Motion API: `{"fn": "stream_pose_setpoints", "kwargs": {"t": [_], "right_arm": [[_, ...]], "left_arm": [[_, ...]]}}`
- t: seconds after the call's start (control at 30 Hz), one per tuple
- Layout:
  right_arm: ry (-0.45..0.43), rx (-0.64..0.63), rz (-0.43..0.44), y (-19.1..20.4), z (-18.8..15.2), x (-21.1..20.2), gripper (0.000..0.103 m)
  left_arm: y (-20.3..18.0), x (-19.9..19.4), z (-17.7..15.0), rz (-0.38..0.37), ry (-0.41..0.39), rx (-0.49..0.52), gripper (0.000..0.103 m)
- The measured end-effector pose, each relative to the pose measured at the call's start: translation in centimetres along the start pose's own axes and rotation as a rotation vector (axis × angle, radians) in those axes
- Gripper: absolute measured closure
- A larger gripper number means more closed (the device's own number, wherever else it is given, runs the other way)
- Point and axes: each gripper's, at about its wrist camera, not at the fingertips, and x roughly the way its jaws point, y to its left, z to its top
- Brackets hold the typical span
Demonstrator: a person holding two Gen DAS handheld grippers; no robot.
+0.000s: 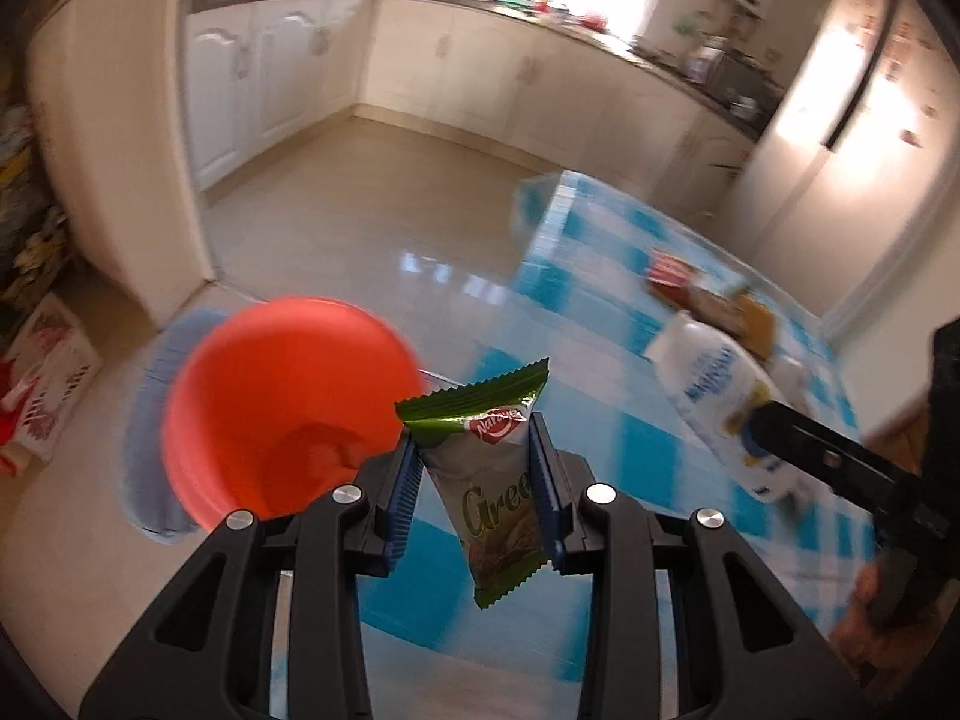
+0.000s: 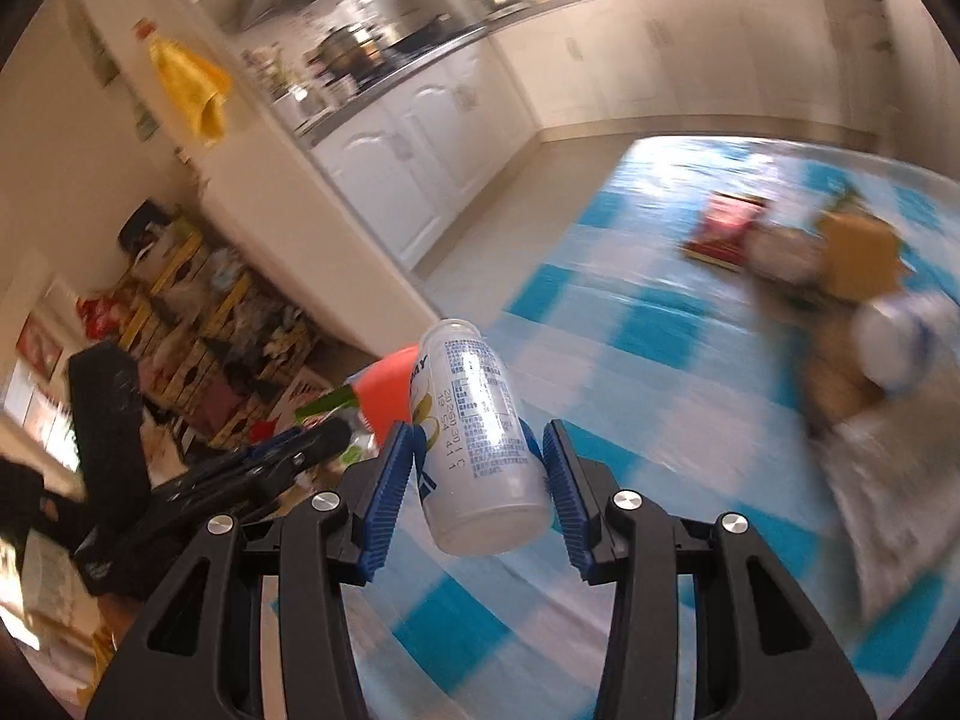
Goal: Collect trash
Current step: 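Open both tools over the orange bucket to drop the items, then return both tools to the table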
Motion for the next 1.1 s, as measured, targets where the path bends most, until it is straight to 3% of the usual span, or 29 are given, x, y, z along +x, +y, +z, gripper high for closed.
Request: {"fn": "stream_pose_setpoints", "kwargs": {"t": [0.23, 0.5, 0.57, 0.6, 0.63, 0.7, 0.77, 0.93, 1.0, 1.1], "right_arm": [[0.097, -0.102, 0.055, 4.2, 2.5, 6.9, 0.056], [0.195, -0.131, 0.07, 6.5, 2.9, 13.3, 0.055], [0.206, -0.124, 0.063, 6.6, 2.9, 14.2, 0.038], [0.2, -0.109, 0.064, 6.5, 3.0, 14.3, 0.028], [0.189, -0.092, 0.068, 6.3, 3.1, 14.3, 0.025], [0.181, -0.074, 0.082, 6.1, 3.2, 14.2, 0.025], [0.15, -0.071, 0.083, 6.0, 3.4, 13.3, 0.025], [0.077, -0.075, 0.064, 5.5, 3.2, 9.7, 0.02], [0.051, -0.079, 0.037, 5.4, 2.8, 8.3, 0.014], [0.021, -0.089, 0.005, 4.9, 1.8, 6.3, 0.014]], "left_arm": [[6.9, 4.0, 1.7, 0.133, 0.052, -0.117, 0.068], [10.9, 7.2, 2.1, 0.168, 0.108, -0.184, 0.068], [11.6, 7.7, 2.1, 0.181, 0.111, -0.202, 0.068], [11.9, 7.8, 1.9, 0.193, 0.108, -0.21, 0.067], [12.2, 7.8, 1.7, 0.201, 0.11, -0.217, 0.065], [12.7, 7.6, 1.3, 0.206, 0.111, -0.23, 0.062], [13.2, 7.1, 0.8, 0.216, 0.1, -0.248, 0.049], [12.8, 5.4, 0.2, 0.261, 0.056, -0.245, 0.032], [11.7, 4.3, 0.2, 0.253, 0.032, -0.215, 0.03], [9.5, 2.8, 0.3, 0.242, -0.012, -0.154, 0.02]]}}
